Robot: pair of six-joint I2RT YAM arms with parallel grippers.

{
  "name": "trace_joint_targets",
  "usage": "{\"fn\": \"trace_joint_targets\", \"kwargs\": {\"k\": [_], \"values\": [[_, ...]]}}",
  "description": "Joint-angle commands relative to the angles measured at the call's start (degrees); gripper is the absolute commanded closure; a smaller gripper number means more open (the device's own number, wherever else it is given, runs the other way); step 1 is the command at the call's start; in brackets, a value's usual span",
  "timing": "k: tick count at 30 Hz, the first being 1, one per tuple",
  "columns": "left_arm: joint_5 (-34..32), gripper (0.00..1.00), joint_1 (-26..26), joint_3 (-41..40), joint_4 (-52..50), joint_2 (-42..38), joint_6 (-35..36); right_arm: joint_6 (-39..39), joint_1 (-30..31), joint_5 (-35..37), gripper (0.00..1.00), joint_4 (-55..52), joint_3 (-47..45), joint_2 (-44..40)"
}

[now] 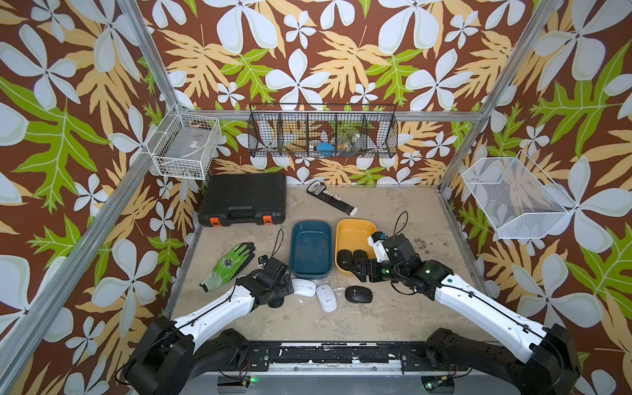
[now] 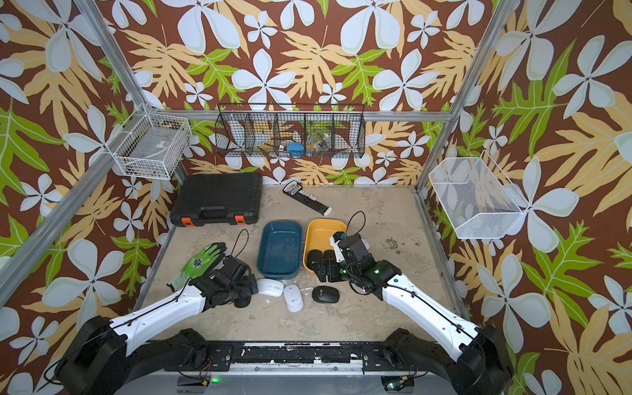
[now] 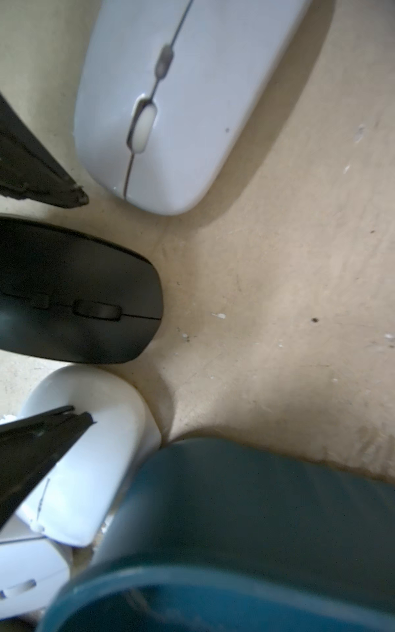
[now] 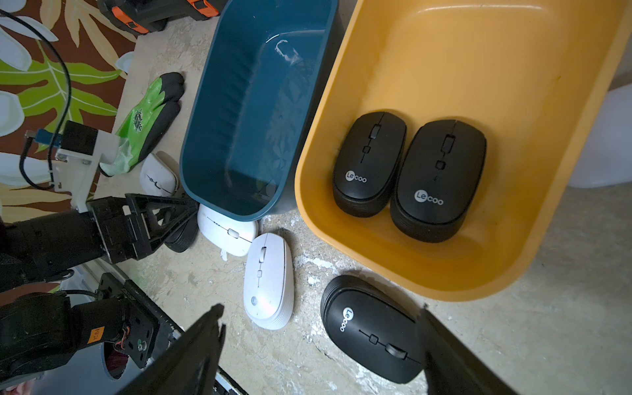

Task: Place the mice by color into the storage box
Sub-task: Pick up the mouse from the center of the board.

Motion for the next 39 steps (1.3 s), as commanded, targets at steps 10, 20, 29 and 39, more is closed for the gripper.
{"fn": "trace_joint_targets", "kwargs": {"k": [10,20,29,39], "values": [[-0.9,0.12,-3.8,0.0,-2.5,1.8,-2.1,-1.4,0.0,0.0,0.11,0.5,0.6,0.7],[-0.3,0.26,-4.4,-0.1,-2.2,2.4,-1.8,-1.6,0.0,0.0,0.13,0.9,0.2,1.2],[-0.1,0.45,-4.4,0.0,-2.1,-0.3,-1.7,-1.4,0.0,0.4,0.13,0.9,-0.6,0.8],[0.8,0.46,-4.4,9.6,-9.5,-10.7,-0.9,-1.4,-0.6,2.4,0.11,0.8,0.0,0.7]]}}
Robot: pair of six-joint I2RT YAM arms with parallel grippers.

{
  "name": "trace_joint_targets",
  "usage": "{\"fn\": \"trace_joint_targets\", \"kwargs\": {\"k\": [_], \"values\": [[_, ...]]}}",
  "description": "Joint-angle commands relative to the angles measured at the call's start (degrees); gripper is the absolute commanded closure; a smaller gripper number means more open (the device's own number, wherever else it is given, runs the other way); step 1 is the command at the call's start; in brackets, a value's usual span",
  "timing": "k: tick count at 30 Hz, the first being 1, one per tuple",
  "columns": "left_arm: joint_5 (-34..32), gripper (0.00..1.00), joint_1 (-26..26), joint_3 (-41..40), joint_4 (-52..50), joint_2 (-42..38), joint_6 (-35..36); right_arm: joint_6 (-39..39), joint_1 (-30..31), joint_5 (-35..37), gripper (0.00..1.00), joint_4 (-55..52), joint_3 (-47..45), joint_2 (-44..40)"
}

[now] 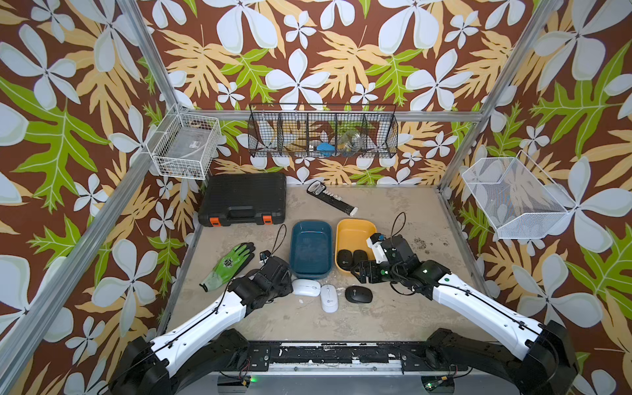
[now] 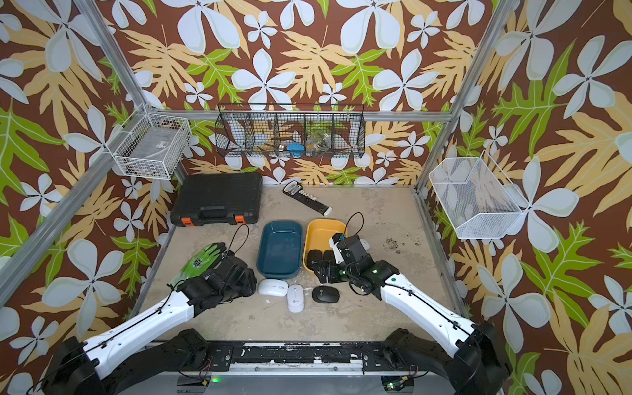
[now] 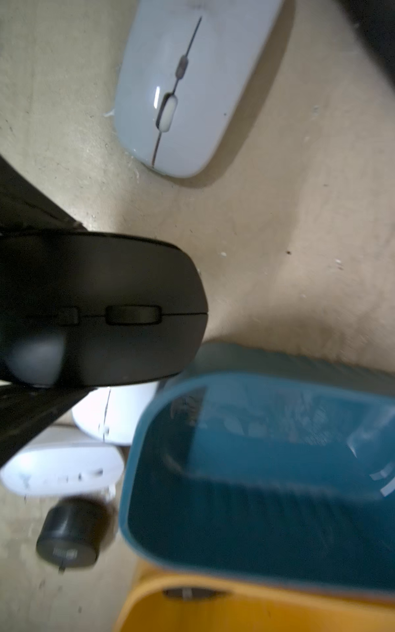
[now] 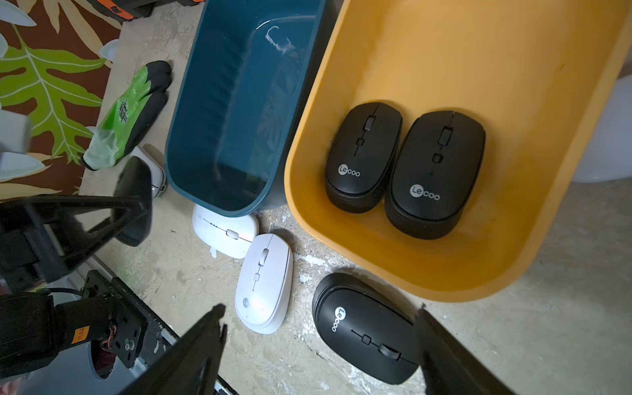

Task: Place the mice by color into the storage box
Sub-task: Pick up the mouse from the center of the board, then place the mouse in the storage box.

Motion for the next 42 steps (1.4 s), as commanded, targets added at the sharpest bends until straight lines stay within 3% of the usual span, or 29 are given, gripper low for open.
{"fn": "trace_joint_targets", "kwargs": {"k": [1,8,13,20,30,42], "values": [[1.8,0.47,-0.1,4.7,-2.5,-0.1,1.9,-0.5,-1.0,1.9,0.11,0.4,0.7,-0.9],[5.5,0.52,-2.7,20.0,1.2,11.6,6.4,-0.8,-9.2,-0.4,0.1,0.3,-1.2,-4.5],[9.6,0.52,-6.9,32.0,5.7,25.0,9.4,-2.4,-17.0,-4.5,0.1,1.4,-3.3,-5.3],[13.9,0.52,-8.6,48.3,6.3,45.1,13.7,-4.8,-21.9,-5.0,0.1,0.4,-3.6,-4.2],[8.2,0.53,-9.8,64.6,1.2,64.0,16.9,-5.3,-25.0,-4.8,0.1,-1.1,-4.4,-6.9],[-2.8,0.52,-10.4,71.3,-2.4,73.1,16.7,-5.8,-25.0,-6.2,0.1,-1.0,-7.0,-9.2]]}}
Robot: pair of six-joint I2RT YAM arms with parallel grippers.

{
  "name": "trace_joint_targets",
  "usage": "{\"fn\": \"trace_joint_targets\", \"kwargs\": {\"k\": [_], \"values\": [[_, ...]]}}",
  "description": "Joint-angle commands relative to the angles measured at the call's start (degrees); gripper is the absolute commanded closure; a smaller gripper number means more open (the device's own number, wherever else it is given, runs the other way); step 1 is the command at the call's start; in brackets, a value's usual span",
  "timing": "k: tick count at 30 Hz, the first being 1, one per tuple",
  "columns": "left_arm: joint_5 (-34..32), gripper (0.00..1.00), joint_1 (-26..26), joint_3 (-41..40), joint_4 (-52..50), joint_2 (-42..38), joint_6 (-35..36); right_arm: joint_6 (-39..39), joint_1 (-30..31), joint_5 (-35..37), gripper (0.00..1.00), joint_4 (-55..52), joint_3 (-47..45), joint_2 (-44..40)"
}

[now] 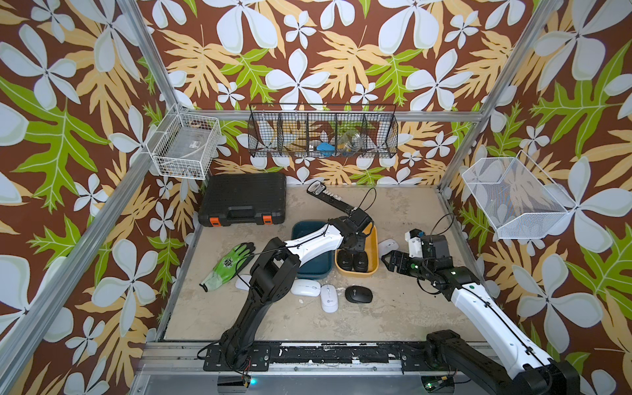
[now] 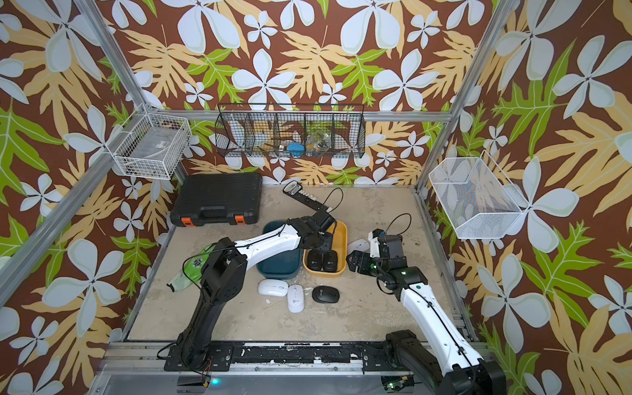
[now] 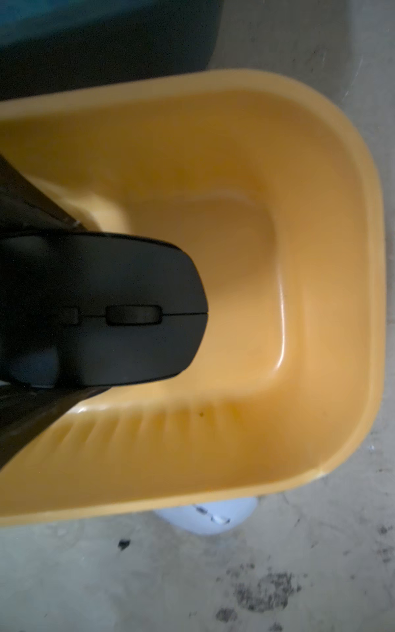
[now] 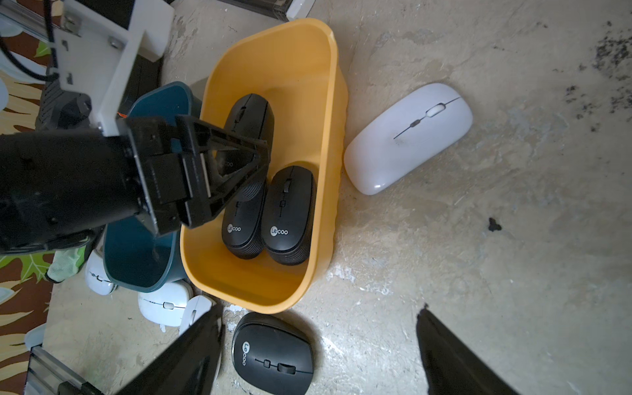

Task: Place the mice by color into the storage box
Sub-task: Place the mouse in the storage box.

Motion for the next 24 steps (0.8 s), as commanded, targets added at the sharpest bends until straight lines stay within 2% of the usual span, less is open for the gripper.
{"fn": "trace_joint_targets", "kwargs": {"k": [1,13,24], "values": [[-5.6,0.52,0.0,1.9,-1.1,1.0,0.2,-0.9,0.0,-0.7,0.1,-0.2,-0.5,-0.7],[-9.5,0.44,-0.1,3.3,-0.9,5.1,-2.4,-1.3,0.0,-1.2,0.1,-0.1,-2.3,-1.9],[-8.6,0.21,-0.7,3.1,0.3,2.8,-4.7,-1.3,0.0,-1.8,0.1,-0.2,-2.5,-2.6]]}}
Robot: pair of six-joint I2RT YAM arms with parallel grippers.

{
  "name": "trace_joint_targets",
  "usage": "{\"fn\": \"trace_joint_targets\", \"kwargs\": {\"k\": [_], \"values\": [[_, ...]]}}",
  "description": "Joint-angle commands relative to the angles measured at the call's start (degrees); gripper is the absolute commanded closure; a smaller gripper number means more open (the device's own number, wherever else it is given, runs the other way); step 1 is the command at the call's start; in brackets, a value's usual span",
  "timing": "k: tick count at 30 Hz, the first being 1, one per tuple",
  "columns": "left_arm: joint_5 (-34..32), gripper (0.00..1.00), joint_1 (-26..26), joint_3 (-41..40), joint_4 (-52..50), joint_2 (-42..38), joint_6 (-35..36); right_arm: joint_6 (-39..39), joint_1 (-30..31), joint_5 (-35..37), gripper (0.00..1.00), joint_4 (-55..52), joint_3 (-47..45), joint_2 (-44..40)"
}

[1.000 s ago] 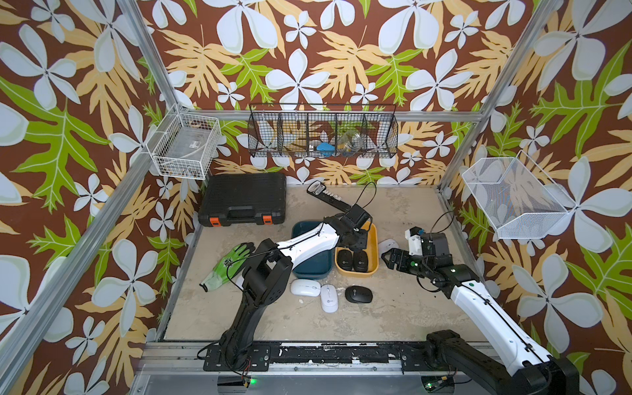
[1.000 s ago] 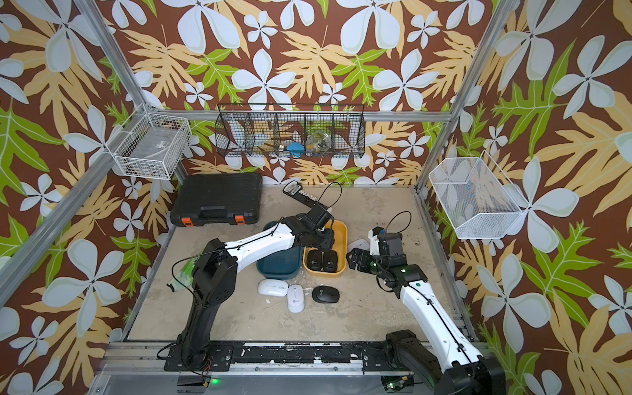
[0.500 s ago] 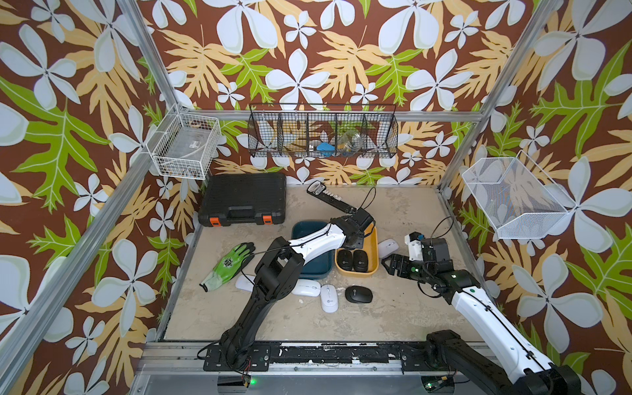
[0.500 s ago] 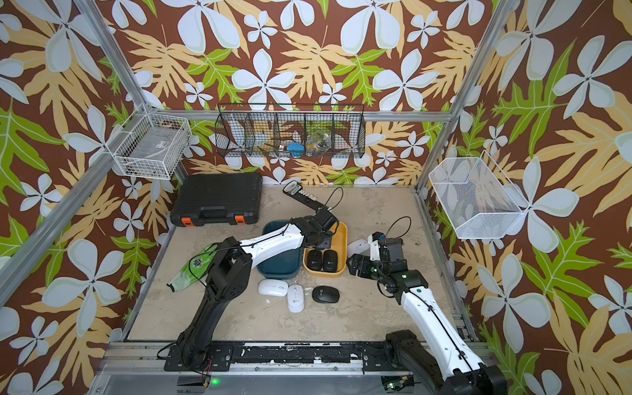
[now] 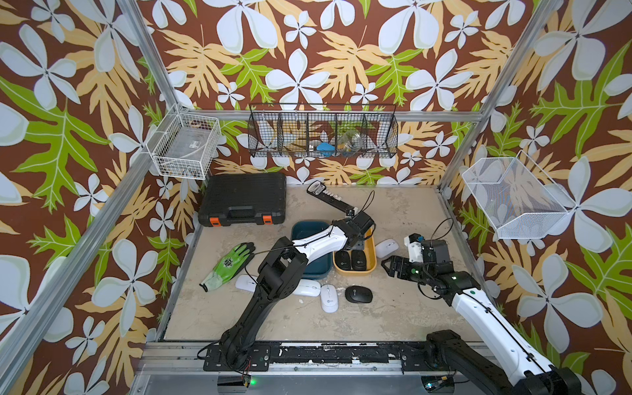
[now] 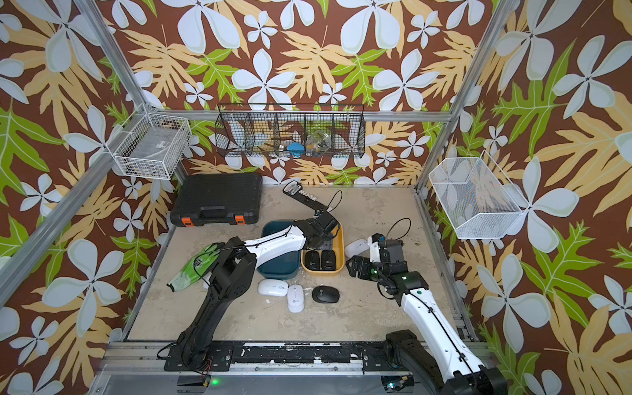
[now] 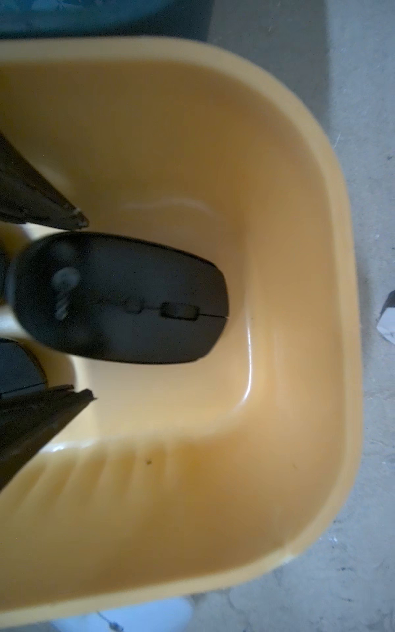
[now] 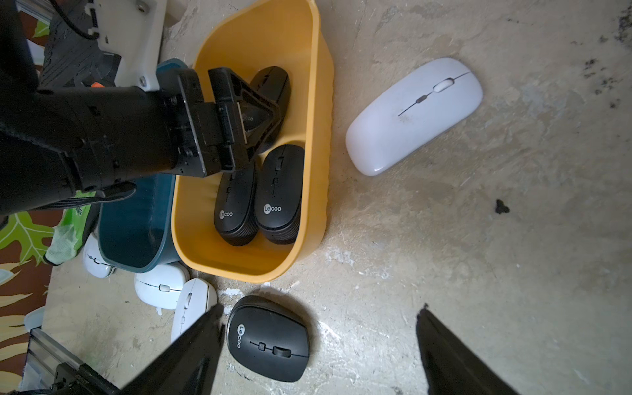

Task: Place the mice by color into the storage box
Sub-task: Place the mouse in the storage box, then adjust the mouse in the storage box.

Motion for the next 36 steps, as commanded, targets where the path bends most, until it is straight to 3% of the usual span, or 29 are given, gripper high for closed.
{"fn": "trace_joint_targets", "kwargs": {"k": [1,10,16,20,24,28,32,36], "values": [[-0.1,0.2,-0.3,-0.1,0.4,-1.9,-1.1,-0.3,0.0,-0.7,0.1,0.3,0.0,-0.4],[4.1,0.19,-1.0,-4.9,3.7,-11.0,-3.4,0.3,0.0,-3.1,0.11,0.1,0.1,-1.3],[8.0,0.19,-0.9,-20.0,14.5,-29.0,-2.2,2.1,0.7,-6.5,0.25,1.1,1.2,-1.3],[11.2,0.18,-0.9,-32.7,19.9,-43.3,1.2,4.6,6.3,-2.2,0.39,2.4,5.4,2.0],[13.7,0.14,-0.8,-45.3,22.7,-56.3,2.3,6.7,15.4,5.1,0.61,3.4,12.0,11.5],[14.1,0.11,-0.7,-56.0,25.1,-69.1,2.5,7.6,17.0,9.1,0.75,4.6,17.4,22.1],[12.9,0.06,-0.7,-63.4,25.2,-81.0,3.3,6.8,17.1,13.6,0.81,4.8,22.8,33.7],[12.6,0.04,-0.7,-65.5,22.7,-88.7,4.5,6.5,17.1,14.9,0.85,5.1,27.3,42.9]]}}
